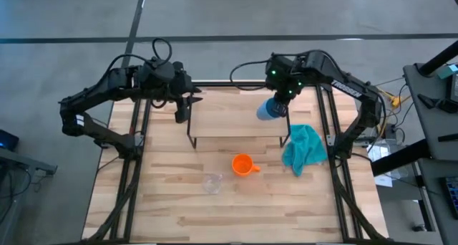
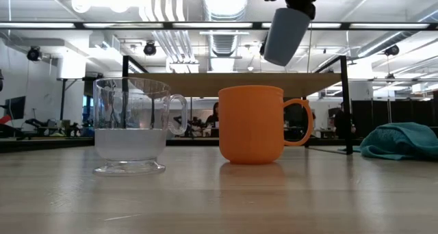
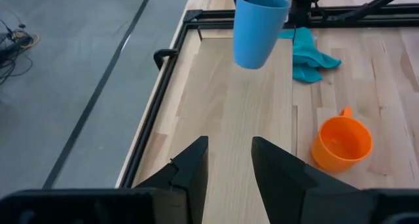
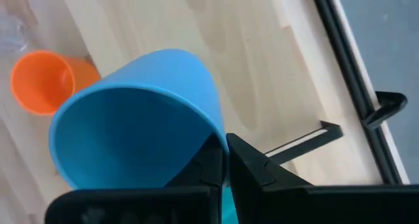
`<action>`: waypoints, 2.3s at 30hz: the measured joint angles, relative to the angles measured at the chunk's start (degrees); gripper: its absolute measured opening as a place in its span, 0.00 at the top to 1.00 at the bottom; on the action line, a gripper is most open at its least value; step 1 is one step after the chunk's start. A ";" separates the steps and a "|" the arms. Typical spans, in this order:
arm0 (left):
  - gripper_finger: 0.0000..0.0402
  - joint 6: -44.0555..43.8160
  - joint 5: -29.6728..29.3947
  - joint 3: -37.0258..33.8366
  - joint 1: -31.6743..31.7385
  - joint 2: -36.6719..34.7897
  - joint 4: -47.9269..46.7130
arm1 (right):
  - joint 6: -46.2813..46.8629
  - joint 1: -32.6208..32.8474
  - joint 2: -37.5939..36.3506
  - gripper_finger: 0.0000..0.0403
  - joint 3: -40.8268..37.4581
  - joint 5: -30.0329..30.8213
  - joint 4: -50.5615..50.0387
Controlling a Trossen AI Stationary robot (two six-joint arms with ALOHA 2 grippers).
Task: Stack small to large cups/mugs on shelf
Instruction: Put the blue cup onto the shelf, then put the orange mug onto the shelf
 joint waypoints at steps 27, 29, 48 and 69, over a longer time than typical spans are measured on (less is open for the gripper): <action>0.74 -0.07 0.00 0.00 0.00 0.33 0.27 | -7.64 -2.53 -4.26 0.98 -6.42 -2.84 -0.04; 0.74 -0.07 0.00 0.00 0.00 0.33 0.38 | -7.93 -2.51 -4.26 0.98 -7.82 -2.78 -0.02; 0.74 -0.04 0.00 -0.02 0.00 0.33 2.08 | -10.27 -2.44 -4.26 0.86 -11.13 3.49 -0.02; 0.74 0.02 -0.01 -2.74 0.02 0.35 4.70 | -1.78 -2.22 -4.26 0.65 -5.93 5.39 3.12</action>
